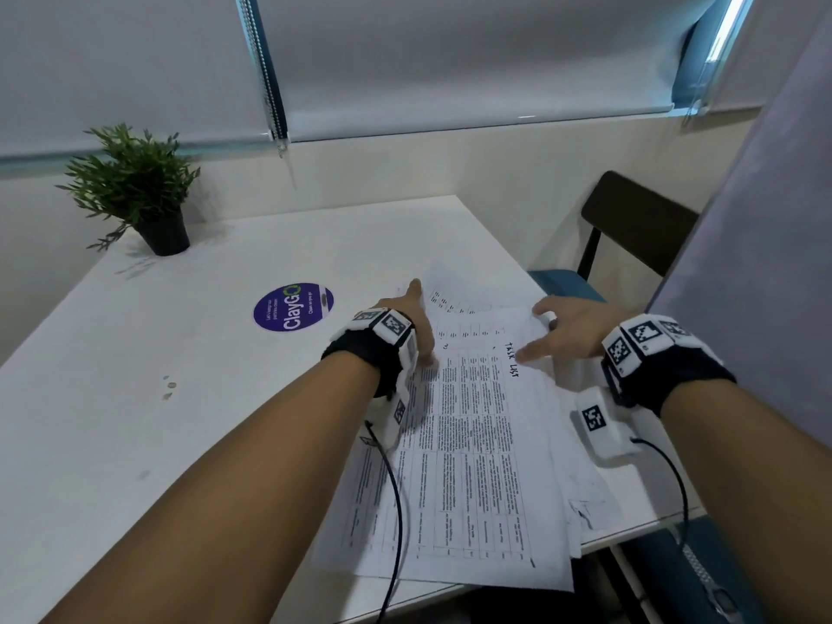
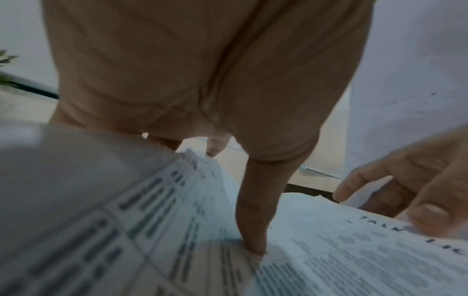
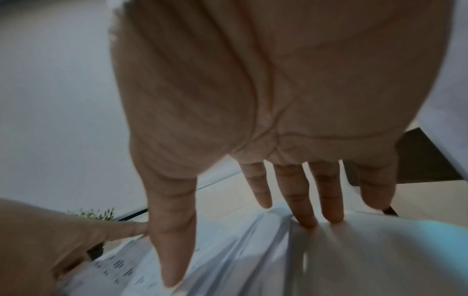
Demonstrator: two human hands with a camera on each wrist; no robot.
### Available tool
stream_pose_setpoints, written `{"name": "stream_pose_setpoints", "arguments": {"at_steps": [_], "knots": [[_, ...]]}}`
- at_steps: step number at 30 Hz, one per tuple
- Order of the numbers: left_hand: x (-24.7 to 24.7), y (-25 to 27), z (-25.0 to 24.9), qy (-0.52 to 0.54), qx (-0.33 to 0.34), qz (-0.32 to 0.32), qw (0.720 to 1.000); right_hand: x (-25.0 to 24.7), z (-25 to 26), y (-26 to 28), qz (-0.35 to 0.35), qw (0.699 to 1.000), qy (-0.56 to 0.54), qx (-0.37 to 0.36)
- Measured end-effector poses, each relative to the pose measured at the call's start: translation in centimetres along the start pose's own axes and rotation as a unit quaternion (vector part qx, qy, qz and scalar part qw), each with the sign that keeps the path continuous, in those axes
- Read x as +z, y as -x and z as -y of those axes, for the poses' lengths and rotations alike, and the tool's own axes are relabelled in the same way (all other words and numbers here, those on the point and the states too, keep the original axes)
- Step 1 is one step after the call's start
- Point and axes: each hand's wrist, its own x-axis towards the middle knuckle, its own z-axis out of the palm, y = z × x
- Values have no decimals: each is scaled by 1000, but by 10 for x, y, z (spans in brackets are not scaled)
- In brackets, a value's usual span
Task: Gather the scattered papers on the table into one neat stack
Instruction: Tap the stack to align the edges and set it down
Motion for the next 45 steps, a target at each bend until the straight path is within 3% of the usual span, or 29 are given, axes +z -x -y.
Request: {"name": "stream_pose_setpoints", "arguments": {"at_steps": [7,10,13,16,18,20,21,23,25,28,32,37,42,45], "knots": [[-10,15,21,142,62,-84,984,4,-9,7,29,988,-150,0],[-9,31,38,210,92,-107,967,11,0,15,10,980,-199,5],[-27,54,45,187,180,-221,940,17,9,19,-35,969,-245,8],[-60,85,59,168,274,-335,886,20,29,31,-14,895,-445,-8],[-84,113,72,221,304,-375,847,21,48,34,-12,856,-513,-68],[-106,134,87,255,308,-420,815,19,76,39,-17,816,-559,-145],[-115,141,96,266,301,-444,801,16,92,43,-16,781,-596,-183],[-126,150,116,287,264,-495,777,9,123,50,-36,741,-628,-235],[-133,158,135,317,229,-526,755,2,148,58,-66,740,-608,-281],[-135,164,161,437,198,-493,726,-6,174,65,-102,726,-592,-337],[-119,166,180,486,176,-408,752,0,187,68,-133,712,-588,-360],[-81,161,186,486,155,-335,792,28,179,61,-163,781,-513,-316],[-72,155,174,513,166,-343,770,35,178,59,-209,797,-491,-281],[-75,149,165,513,170,-378,751,28,185,60,-242,784,-501,-275]]}}
